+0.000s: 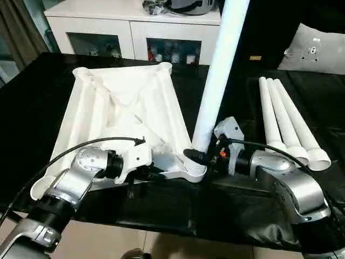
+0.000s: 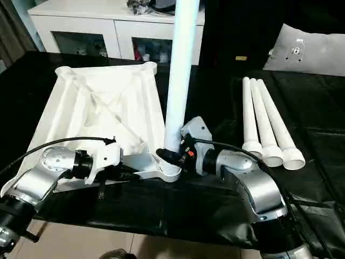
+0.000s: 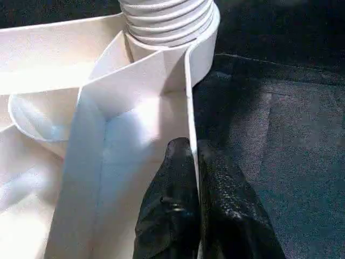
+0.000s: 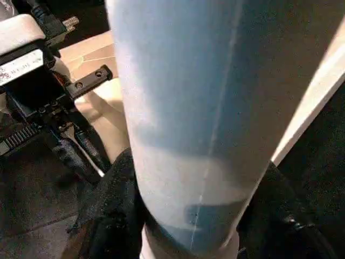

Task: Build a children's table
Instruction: Insert table leg to table base

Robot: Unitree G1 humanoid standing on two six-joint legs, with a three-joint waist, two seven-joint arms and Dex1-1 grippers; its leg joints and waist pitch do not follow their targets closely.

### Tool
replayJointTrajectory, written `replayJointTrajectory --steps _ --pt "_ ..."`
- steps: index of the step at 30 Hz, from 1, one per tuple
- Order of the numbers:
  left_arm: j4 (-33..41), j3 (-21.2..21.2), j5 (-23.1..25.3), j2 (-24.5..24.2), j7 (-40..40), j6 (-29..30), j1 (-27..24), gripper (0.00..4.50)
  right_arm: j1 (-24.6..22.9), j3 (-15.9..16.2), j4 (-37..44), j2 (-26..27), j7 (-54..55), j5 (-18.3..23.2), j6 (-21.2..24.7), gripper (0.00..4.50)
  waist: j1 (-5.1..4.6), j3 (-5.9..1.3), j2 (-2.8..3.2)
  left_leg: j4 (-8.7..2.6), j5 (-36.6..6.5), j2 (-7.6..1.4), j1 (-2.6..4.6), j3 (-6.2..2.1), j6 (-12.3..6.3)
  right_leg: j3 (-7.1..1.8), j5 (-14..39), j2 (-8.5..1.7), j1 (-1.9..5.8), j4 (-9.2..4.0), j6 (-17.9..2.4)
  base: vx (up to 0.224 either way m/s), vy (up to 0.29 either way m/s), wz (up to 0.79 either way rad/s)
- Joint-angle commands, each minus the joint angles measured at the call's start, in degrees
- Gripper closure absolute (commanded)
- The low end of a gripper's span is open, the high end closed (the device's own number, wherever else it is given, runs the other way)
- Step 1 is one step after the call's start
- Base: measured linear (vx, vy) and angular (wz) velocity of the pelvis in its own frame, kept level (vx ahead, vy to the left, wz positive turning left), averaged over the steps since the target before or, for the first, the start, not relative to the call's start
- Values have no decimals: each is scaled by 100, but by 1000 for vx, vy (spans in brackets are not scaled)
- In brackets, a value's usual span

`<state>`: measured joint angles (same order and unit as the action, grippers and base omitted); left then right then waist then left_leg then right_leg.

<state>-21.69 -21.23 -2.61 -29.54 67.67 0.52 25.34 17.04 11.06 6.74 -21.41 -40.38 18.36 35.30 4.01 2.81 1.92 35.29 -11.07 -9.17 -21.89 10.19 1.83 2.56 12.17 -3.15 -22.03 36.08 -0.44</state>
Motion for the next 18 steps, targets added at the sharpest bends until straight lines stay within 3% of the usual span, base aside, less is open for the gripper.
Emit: replayJointTrajectory --steps 1,4,5,6,10,11,12,18 --pt "-34 -71 78 -1 105 -166 161 450 -173 33 -22 -16 58 -4 290 262 -14 -286 76 -542 -1771 -421 164 -203 308 -336 1387 -556 142 -509 -1174 0 0 0" --pt "-52 -65 59 2 168 -181 161 450 -162 35 -29 26 59 25 314 262 -7 -293 73 -548 -1736 -426 156 -209 313 -336 1281 -556 153 -492 -1177 0 0 0" --pt "21 -104 17 -5 298 -149 117 450 -47 61 -295 159 69 3 224 262 3 -289 142 -545 -1749 -424 160 -216 327 -336 1267 -563 143 -485 -1187 0 0 0" --pt "46 -116 4 -6 343 -138 104 450 1 52 -412 216 82 3 194 262 -28 -277 103 -552 -1844 -414 147 -215 333 -332 1363 -562 147 -498 -1212 0 0 0" --pt "141 -117 104 -15 213 -153 55 450 79 -4 -728 314 36 100 195 262 -45 -259 98 -547 -1899 -418 169 -215 310 -345 1737 -581 132 -545 -1168 0 0 0" --pt "141 -117 104 -15 213 -153 55 450 79 -4 -728 314 36 100 195 262 -45 -265 99 -548 -1859 -422 166 -216 310 -344 1691 -577 135 -536 -1170 0 0 0" --pt "185 -69 116 1 93 -91 21 450 49 -43 -806 320 -31 150 204 262 -39 -260 61 -562 -1779 -428 147 -218 283 -340 1596 -572 148 -522 -1174 0 0 0" --pt "239 117 -30 64 -48 117 1 450 -241 -408 -1126 410 -146 405 132 262 -2 -268 78 -563 -1662 -429 153 -201 221 -335 1415 -578 149 -527 -1228 0 0 0"
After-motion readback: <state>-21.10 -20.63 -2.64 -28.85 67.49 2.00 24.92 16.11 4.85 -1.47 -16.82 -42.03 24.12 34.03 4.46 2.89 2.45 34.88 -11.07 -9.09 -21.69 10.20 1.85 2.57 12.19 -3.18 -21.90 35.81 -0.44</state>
